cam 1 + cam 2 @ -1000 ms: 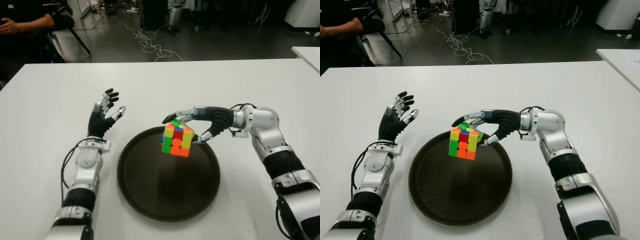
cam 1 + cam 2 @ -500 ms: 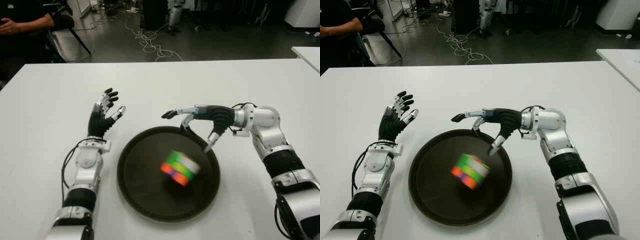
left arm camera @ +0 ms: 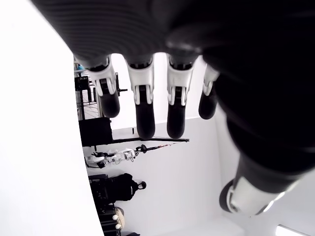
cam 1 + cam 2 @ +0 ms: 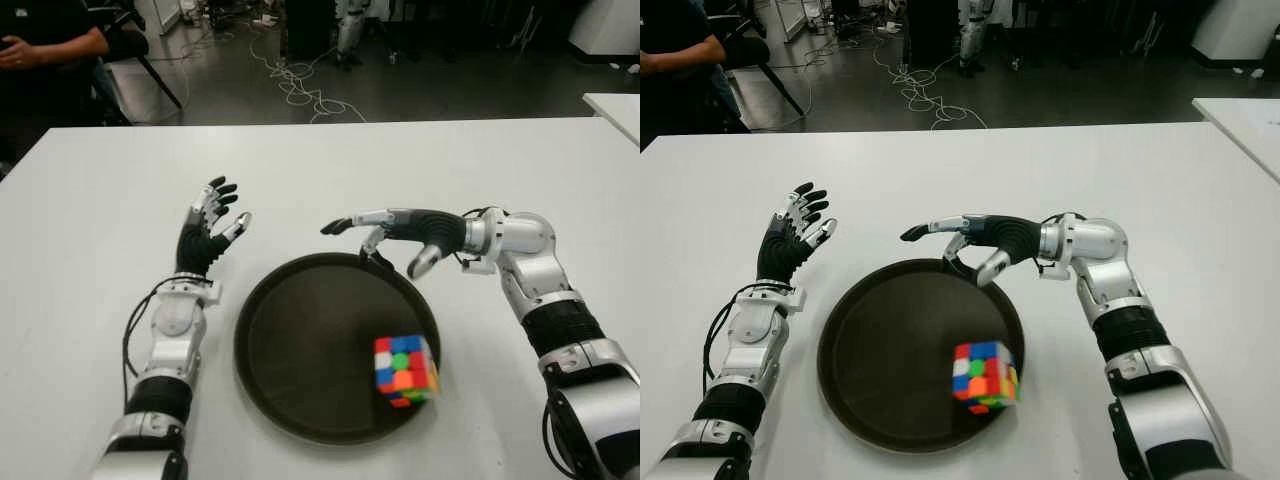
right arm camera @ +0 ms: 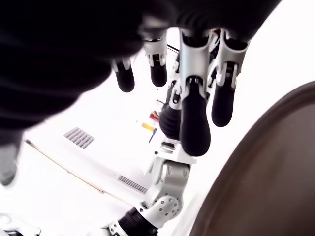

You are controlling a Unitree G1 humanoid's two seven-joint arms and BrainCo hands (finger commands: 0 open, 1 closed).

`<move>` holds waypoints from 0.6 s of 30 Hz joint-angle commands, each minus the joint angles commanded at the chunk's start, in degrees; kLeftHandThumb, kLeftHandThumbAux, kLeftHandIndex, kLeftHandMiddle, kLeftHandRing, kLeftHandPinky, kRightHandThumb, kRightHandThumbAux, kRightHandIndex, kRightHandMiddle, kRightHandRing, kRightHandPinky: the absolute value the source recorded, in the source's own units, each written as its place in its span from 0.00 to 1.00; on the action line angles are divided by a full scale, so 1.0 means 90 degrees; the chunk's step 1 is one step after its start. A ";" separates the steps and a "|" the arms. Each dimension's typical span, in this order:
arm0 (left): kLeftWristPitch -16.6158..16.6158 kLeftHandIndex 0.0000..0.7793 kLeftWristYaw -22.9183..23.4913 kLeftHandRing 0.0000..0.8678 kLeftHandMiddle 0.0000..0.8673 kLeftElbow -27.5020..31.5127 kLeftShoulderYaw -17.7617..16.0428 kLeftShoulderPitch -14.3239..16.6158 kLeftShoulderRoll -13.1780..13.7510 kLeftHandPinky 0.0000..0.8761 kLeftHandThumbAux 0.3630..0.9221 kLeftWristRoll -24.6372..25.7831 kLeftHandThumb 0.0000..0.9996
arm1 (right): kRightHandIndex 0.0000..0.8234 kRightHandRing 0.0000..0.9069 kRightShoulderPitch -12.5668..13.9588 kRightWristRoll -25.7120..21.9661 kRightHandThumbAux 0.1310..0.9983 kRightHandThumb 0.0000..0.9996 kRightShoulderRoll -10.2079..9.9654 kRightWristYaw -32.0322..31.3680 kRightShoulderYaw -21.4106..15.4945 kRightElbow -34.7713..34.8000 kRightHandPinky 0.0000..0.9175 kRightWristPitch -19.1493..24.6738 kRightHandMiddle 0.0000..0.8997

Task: Pick up the Rubik's Cube and put it in the plate

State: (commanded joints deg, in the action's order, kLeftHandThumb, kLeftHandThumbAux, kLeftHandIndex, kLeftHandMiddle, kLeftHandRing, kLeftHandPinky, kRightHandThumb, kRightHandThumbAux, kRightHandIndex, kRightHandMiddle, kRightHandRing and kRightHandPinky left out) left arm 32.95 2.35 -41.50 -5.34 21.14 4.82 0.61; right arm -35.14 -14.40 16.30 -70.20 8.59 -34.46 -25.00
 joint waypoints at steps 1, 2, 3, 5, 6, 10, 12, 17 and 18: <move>0.0001 0.17 0.0000 0.19 0.24 0.0005 0.0000 -0.0002 -0.0001 0.12 0.61 0.0000 0.05 | 0.00 0.71 0.0000 0.0014 0.26 0.00 -0.0004 0.0008 -0.0004 -0.0003 0.44 0.0003 0.43; 0.0000 0.17 -0.0006 0.19 0.24 0.0013 0.0001 -0.0005 -0.0001 0.12 0.61 -0.0004 0.05 | 0.00 0.71 -0.0001 0.0025 0.25 0.00 -0.0006 0.0012 -0.0008 -0.0005 0.45 0.0011 0.44; -0.0001 0.18 -0.0010 0.19 0.24 0.0019 0.0002 -0.0007 0.0000 0.11 0.61 -0.0008 0.05 | 0.00 0.72 -0.0001 0.0031 0.24 0.00 -0.0007 0.0011 -0.0012 -0.0006 0.46 0.0017 0.46; -0.0002 0.18 -0.0025 0.19 0.24 0.0019 0.0004 -0.0009 0.0002 0.11 0.60 -0.0022 0.05 | 0.00 0.72 0.0000 0.0051 0.23 0.00 -0.0014 0.0025 -0.0018 -0.0008 0.47 0.0018 0.48; -0.0002 0.17 -0.0033 0.19 0.24 0.0016 0.0004 -0.0009 0.0003 0.11 0.60 -0.0029 0.05 | 0.00 0.73 0.0001 0.0062 0.21 0.00 -0.0017 0.0037 -0.0020 -0.0009 0.52 0.0015 0.51; 0.0024 0.16 -0.0033 0.18 0.23 0.0029 0.0000 -0.0028 0.0002 0.10 0.60 -0.0035 0.05 | 0.00 0.77 0.0009 0.0118 0.19 0.00 -0.0022 0.0090 -0.0009 -0.0014 0.63 -0.0027 0.59; 0.0035 0.16 -0.0029 0.17 0.22 0.0030 0.0000 -0.0028 0.0003 0.10 0.60 -0.0039 0.05 | 0.00 0.79 -0.0002 0.0175 0.18 0.00 -0.0023 0.0147 -0.0007 -0.0058 0.65 -0.0088 0.62; 0.0019 0.17 -0.0037 0.19 0.24 0.0040 0.0001 -0.0026 0.0007 0.12 0.59 -0.0064 0.05 | 0.00 0.77 -0.0114 0.0244 0.17 0.00 0.0003 0.0260 -0.0053 -0.0289 0.60 -0.0220 0.61; 0.0018 0.17 -0.0044 0.19 0.24 0.0039 -0.0001 -0.0026 0.0006 0.12 0.59 -0.0069 0.05 | 0.00 0.77 -0.0200 0.0253 0.16 0.00 0.0030 0.0269 -0.0088 -0.0443 0.60 -0.0258 0.61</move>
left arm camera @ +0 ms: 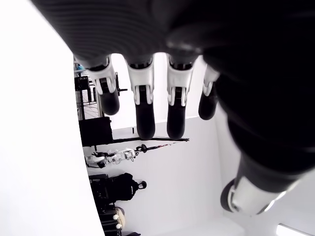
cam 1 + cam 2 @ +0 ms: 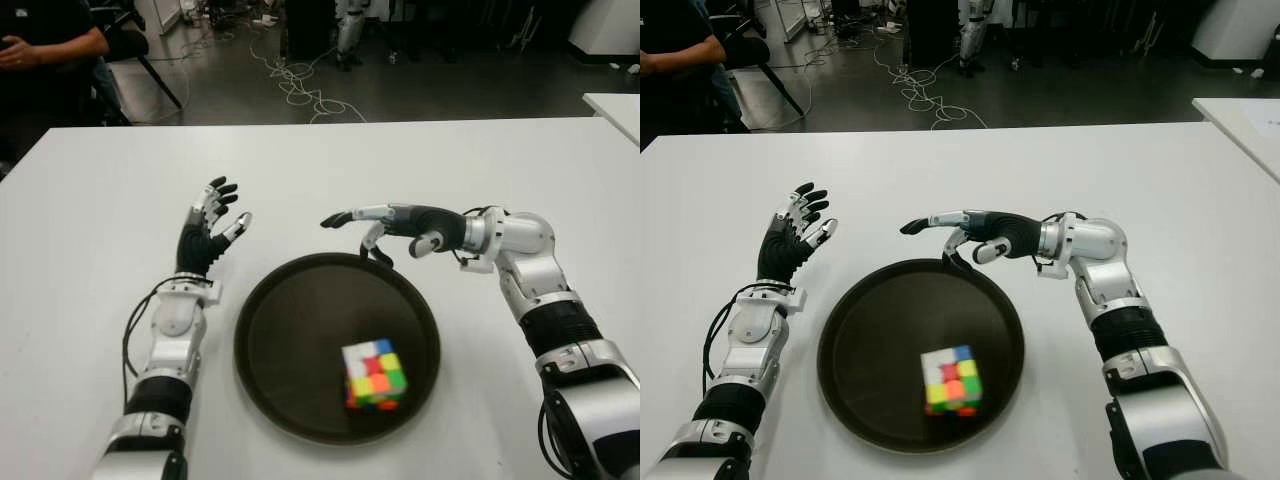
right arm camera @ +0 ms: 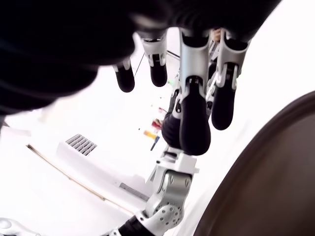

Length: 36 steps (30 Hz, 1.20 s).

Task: Pick up the Rubik's Cube and put it in the plate

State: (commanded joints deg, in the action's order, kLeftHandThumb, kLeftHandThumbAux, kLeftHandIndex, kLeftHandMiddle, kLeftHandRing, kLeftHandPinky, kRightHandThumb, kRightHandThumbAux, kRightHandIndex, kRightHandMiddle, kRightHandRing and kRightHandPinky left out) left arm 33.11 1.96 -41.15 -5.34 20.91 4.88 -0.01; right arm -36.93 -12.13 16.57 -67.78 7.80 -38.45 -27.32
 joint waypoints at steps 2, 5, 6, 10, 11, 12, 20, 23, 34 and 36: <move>0.0006 0.18 -0.0013 0.20 0.24 -0.0005 -0.0003 0.0003 -0.0001 0.12 0.59 -0.0009 0.05 | 0.00 0.77 -0.0223 0.0056 0.17 0.00 0.0037 0.0081 -0.0084 -0.0539 0.57 -0.0081 0.66; 0.0018 0.17 -0.0028 0.19 0.24 -0.0007 0.0002 0.0005 0.0006 0.12 0.58 -0.0028 0.05 | 0.01 0.79 -0.0463 0.0207 0.16 0.00 0.0080 0.0381 -0.0200 -0.1288 0.62 -0.0153 0.73; 0.0016 0.17 -0.0032 0.19 0.24 0.0002 0.0006 0.0003 0.0010 0.12 0.56 -0.0038 0.04 | 0.01 0.79 -0.0540 0.0290 0.16 0.00 0.0086 0.0588 -0.0232 -0.1543 0.61 -0.0145 0.74; 0.0002 0.18 -0.0033 0.19 0.24 0.0041 0.0013 -0.0013 0.0016 0.12 0.54 -0.0067 0.04 | 0.02 0.78 -0.0861 0.0564 0.16 0.00 0.0046 0.1236 -0.0324 -0.2310 0.47 -0.0074 0.74; -0.0006 0.18 -0.0027 0.19 0.24 0.0046 0.0016 -0.0014 0.0021 0.13 0.54 -0.0073 0.04 | 0.02 0.78 -0.0943 0.0631 0.16 0.00 0.0029 0.1441 -0.0344 -0.2398 0.45 -0.0017 0.74; -0.0019 0.18 -0.0016 0.19 0.24 0.0059 0.0022 -0.0019 0.0026 0.13 0.54 -0.0078 0.04 | 0.02 0.77 -0.0998 0.0697 0.17 0.00 0.0020 0.1709 -0.0376 -0.2433 0.38 0.0012 0.68; -0.0113 0.18 0.0022 0.19 0.23 0.0128 0.0027 -0.0039 0.0048 0.12 0.53 -0.0094 0.04 | 0.06 0.73 -0.0970 0.1386 0.25 0.00 0.0242 0.3537 -0.0473 -0.2704 0.12 -0.0415 0.17; -0.0152 0.17 0.0027 0.18 0.23 0.0146 0.0014 -0.0044 0.0036 0.12 0.54 -0.0072 0.04 | 0.07 0.62 -0.0863 0.1694 0.25 0.00 0.0365 0.4163 -0.0422 -0.2677 0.10 -0.0534 0.12; -0.0133 0.16 -0.0011 0.18 0.23 0.0123 -0.0001 -0.0043 0.0027 0.12 0.54 -0.0086 0.04 | 0.01 0.08 -0.0709 0.2322 0.35 0.00 0.0455 0.5293 -0.0286 -0.2636 0.05 0.0237 0.03; -0.0110 0.17 -0.0023 0.19 0.23 0.0091 -0.0009 -0.0035 0.0017 0.12 0.56 -0.0081 0.05 | 0.01 0.04 -0.0594 0.2509 0.34 0.00 0.0463 0.5542 -0.0189 -0.2364 0.02 0.0519 0.02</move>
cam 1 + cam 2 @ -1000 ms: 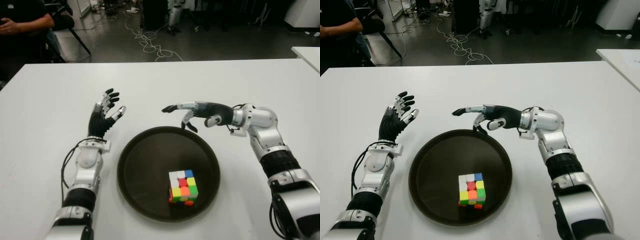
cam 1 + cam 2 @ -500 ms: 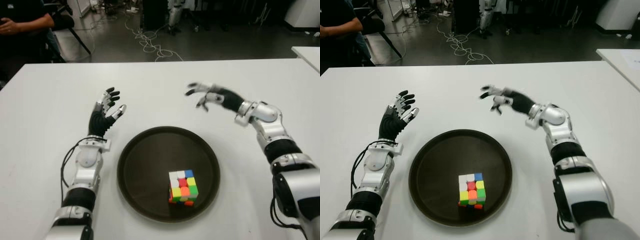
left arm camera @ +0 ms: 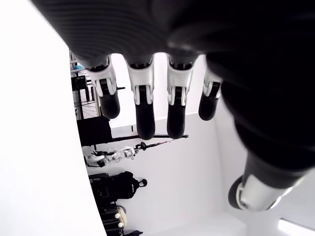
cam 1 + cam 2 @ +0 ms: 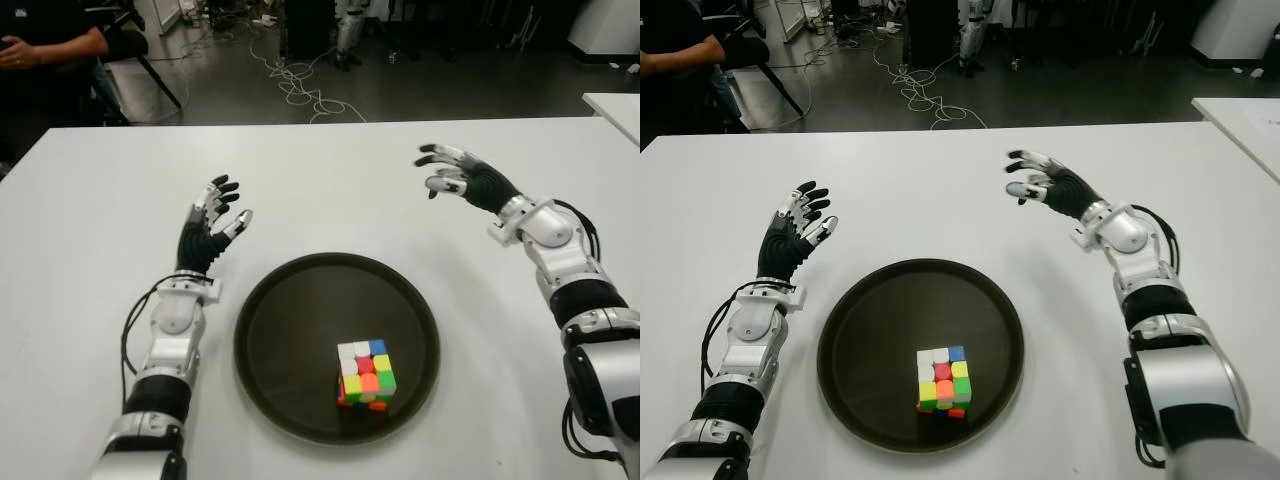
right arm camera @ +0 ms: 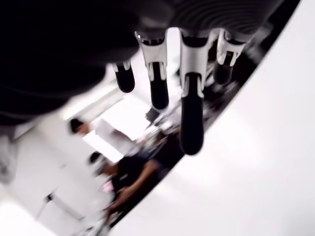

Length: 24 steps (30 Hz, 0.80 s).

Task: Pick up the Rubik's Cube and put it in the plate

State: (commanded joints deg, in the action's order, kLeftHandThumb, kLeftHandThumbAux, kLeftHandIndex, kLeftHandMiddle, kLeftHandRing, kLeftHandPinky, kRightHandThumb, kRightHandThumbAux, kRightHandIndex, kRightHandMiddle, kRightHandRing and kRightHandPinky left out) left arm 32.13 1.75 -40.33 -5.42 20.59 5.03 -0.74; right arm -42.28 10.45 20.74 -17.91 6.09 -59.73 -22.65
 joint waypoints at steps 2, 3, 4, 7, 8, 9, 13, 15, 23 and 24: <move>0.0007 0.17 -0.0001 0.19 0.23 -0.0010 -0.0005 0.0003 -0.0005 0.13 0.57 0.0007 0.05 | 0.00 0.02 0.0073 0.0140 0.32 0.00 -0.0004 0.0182 0.0062 0.0204 0.01 0.0209 0.01; 0.0006 0.17 -0.0001 0.19 0.23 -0.0008 -0.0007 0.0002 -0.0007 0.13 0.57 0.0009 0.05 | 0.00 0.01 0.0101 0.0250 0.32 0.00 0.0004 0.0314 0.0115 0.0320 0.01 0.0362 0.00; 0.0005 0.18 -0.0002 0.19 0.24 -0.0007 -0.0009 0.0002 -0.0009 0.13 0.57 0.0010 0.05 | 0.00 0.01 0.0129 0.0331 0.31 0.00 0.0009 0.0410 0.0153 0.0425 0.00 0.0489 0.00; 0.0012 0.18 -0.0011 0.20 0.24 -0.0003 -0.0008 0.0001 -0.0014 0.13 0.57 0.0003 0.05 | 0.00 0.00 0.0139 0.0600 0.29 0.00 -0.0001 0.0580 0.0302 0.0827 0.00 0.1106 0.00; 0.0012 0.18 -0.0012 0.20 0.24 -0.0001 -0.0007 0.0001 -0.0014 0.12 0.58 0.0001 0.05 | 0.00 0.00 0.0138 0.0645 0.29 0.00 -0.0001 0.0588 0.0326 0.0916 0.00 0.1262 0.00; 0.0007 0.18 -0.0008 0.19 0.24 0.0003 -0.0003 0.0000 -0.0014 0.12 0.58 -0.0002 0.05 | 0.00 0.00 0.0123 0.0689 0.28 0.00 0.0001 0.0550 0.0354 0.1078 0.00 0.1506 0.00; -0.0004 0.18 0.0006 0.19 0.24 0.0017 0.0002 -0.0003 -0.0021 0.11 0.59 0.0007 0.05 | 0.00 0.00 0.0195 0.0813 0.28 0.00 0.0023 0.0468 0.0431 0.1644 0.00 0.2122 0.00; -0.0007 0.18 0.0015 0.19 0.24 0.0020 -0.0006 -0.0002 -0.0035 0.11 0.59 0.0031 0.05 | 0.00 0.00 0.0263 0.0896 0.28 0.00 0.0047 0.0469 0.0478 0.1864 0.00 0.2325 0.00; 0.0027 0.18 0.0078 0.20 0.25 -0.0026 -0.0027 0.0017 -0.0052 0.13 0.58 0.0122 0.06 | 0.00 0.00 0.0414 0.1020 0.29 0.00 0.0106 0.0422 0.0572 0.2339 0.00 0.2731 0.00; 0.0028 0.18 0.0079 0.20 0.25 -0.0025 -0.0025 0.0017 -0.0052 0.13 0.58 0.0124 0.06 | 0.00 0.00 0.0426 0.1021 0.29 0.00 0.0108 0.0416 0.0571 0.2370 0.00 0.2753 0.00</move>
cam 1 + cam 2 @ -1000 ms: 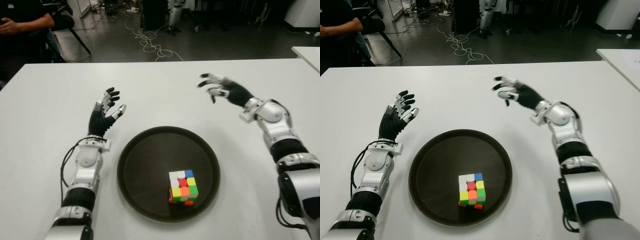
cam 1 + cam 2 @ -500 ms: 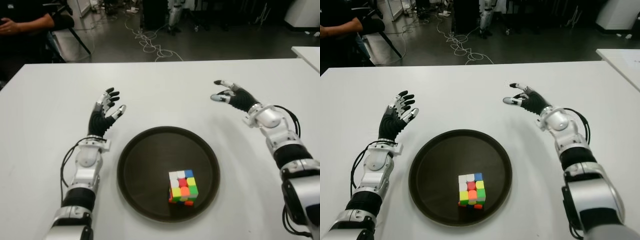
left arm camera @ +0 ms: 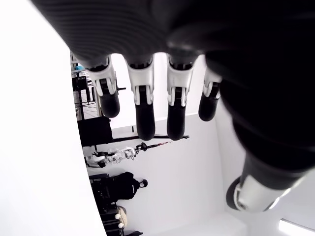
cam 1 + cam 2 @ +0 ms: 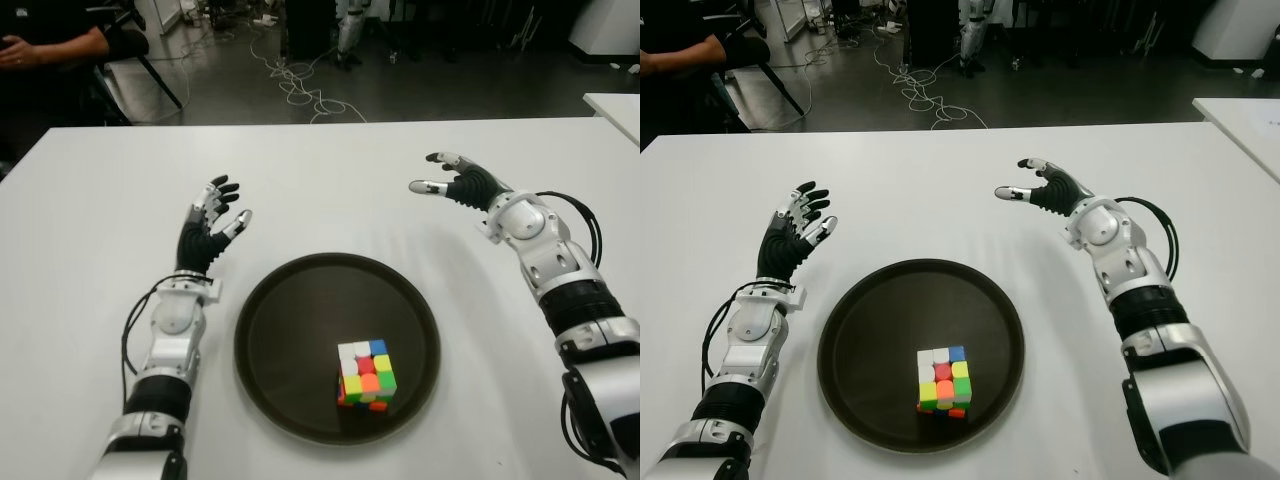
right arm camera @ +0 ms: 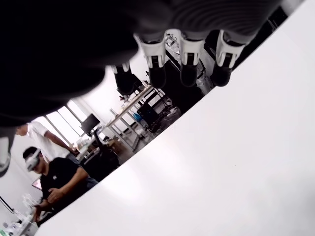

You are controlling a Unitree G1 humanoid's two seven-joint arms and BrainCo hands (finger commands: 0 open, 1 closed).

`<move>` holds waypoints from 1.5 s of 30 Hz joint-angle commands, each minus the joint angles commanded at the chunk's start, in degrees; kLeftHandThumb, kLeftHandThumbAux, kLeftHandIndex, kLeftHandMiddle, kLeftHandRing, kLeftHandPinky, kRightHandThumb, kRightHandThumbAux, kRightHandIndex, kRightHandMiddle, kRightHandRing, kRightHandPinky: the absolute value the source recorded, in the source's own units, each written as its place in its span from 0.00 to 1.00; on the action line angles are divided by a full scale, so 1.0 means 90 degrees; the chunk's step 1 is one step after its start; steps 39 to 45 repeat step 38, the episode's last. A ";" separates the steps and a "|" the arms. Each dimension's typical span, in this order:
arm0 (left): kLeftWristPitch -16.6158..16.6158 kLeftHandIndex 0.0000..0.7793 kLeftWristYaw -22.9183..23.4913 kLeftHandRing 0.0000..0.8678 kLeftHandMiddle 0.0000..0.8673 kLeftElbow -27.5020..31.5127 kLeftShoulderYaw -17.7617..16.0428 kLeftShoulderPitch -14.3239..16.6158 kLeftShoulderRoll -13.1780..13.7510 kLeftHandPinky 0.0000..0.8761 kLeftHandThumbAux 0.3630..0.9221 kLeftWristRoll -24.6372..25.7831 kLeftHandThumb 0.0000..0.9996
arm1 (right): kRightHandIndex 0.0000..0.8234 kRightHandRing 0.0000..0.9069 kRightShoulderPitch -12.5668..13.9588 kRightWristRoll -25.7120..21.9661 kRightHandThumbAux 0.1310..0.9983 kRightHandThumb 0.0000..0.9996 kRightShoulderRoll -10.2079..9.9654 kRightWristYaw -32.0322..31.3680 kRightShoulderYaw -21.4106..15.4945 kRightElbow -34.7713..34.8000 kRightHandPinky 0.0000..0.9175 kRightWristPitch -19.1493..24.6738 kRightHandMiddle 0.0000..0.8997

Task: Pick up the Rubik's Cube and put it in the plate

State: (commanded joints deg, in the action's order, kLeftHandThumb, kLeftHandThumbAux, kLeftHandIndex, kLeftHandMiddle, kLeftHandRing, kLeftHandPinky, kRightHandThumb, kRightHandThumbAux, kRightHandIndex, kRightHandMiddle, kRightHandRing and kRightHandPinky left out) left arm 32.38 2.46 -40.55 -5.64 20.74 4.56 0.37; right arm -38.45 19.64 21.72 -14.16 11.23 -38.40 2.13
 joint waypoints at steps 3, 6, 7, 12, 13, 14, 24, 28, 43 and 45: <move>0.0027 0.19 0.0023 0.21 0.26 0.0015 0.0014 -0.0006 0.0008 0.13 0.58 -0.0002 0.06 | 0.00 0.00 0.0034 -0.0028 0.29 0.00 -0.0033 0.0041 -0.0031 -0.0023 0.00 0.0005 0.00; 0.0026 0.19 0.0030 0.20 0.25 0.0038 0.0019 -0.0015 0.0013 0.13 0.57 -0.0008 0.06 | 0.00 0.00 0.0034 0.0015 0.29 0.00 -0.0030 0.0074 -0.0011 -0.0022 0.00 0.0046 0.00; 0.0022 0.19 0.0027 0.20 0.25 0.0044 0.0020 -0.0017 0.0013 0.13 0.57 -0.0012 0.06 | 0.00 0.00 0.0026 0.0039 0.29 0.00 -0.0028 0.0091 0.0002 -0.0050 0.00 0.0050 0.00; -0.0005 0.19 -0.0036 0.20 0.24 0.0068 0.0037 -0.0024 0.0030 0.13 0.59 -0.0089 0.05 | 0.00 0.00 -0.0078 0.0151 0.30 0.00 -0.0048 0.0243 0.0055 -0.0367 0.00 0.0036 0.00; -0.0008 0.19 -0.0049 0.19 0.24 0.0071 0.0039 -0.0024 0.0032 0.12 0.59 -0.0101 0.05 | 0.00 0.00 -0.0090 0.0160 0.30 0.00 -0.0051 0.0263 0.0061 -0.0399 0.00 0.0038 0.00; -0.0018 0.19 -0.0059 0.19 0.24 0.0066 0.0039 -0.0022 0.0033 0.12 0.60 -0.0110 0.04 | 0.00 0.00 -0.0138 0.0159 0.30 0.00 -0.0060 0.0271 0.0065 -0.0495 0.00 0.0052 0.00; 0.0017 0.18 -0.0064 0.19 0.23 0.0067 0.0048 -0.0038 0.0019 0.12 0.61 -0.0104 0.03 | 0.00 0.00 -0.0328 -0.0065 0.32 0.00 -0.0167 0.0195 -0.0059 -0.0850 0.00 0.0081 0.00; 0.0044 0.18 -0.0067 0.19 0.24 0.0071 0.0054 -0.0045 0.0021 0.12 0.61 -0.0113 0.03 | 0.00 0.00 -0.0390 -0.0092 0.35 0.00 -0.0218 0.0297 -0.0088 -0.0982 0.00 0.0088 0.00; 0.0004 0.17 -0.0036 0.19 0.24 0.0099 0.0042 -0.0059 0.0013 0.11 0.63 -0.0065 0.04 | 0.00 0.00 -0.0761 0.0011 0.41 0.00 -0.0351 0.0920 -0.0051 -0.2104 0.00 -0.0227 0.00; 0.0004 0.17 -0.0036 0.19 0.24 0.0099 0.0042 -0.0059 0.0013 0.11 0.63 -0.0065 0.04 | 0.00 0.00 -0.0761 0.0011 0.41 0.00 -0.0351 0.0920 -0.0051 -0.2104 0.00 -0.0227 0.00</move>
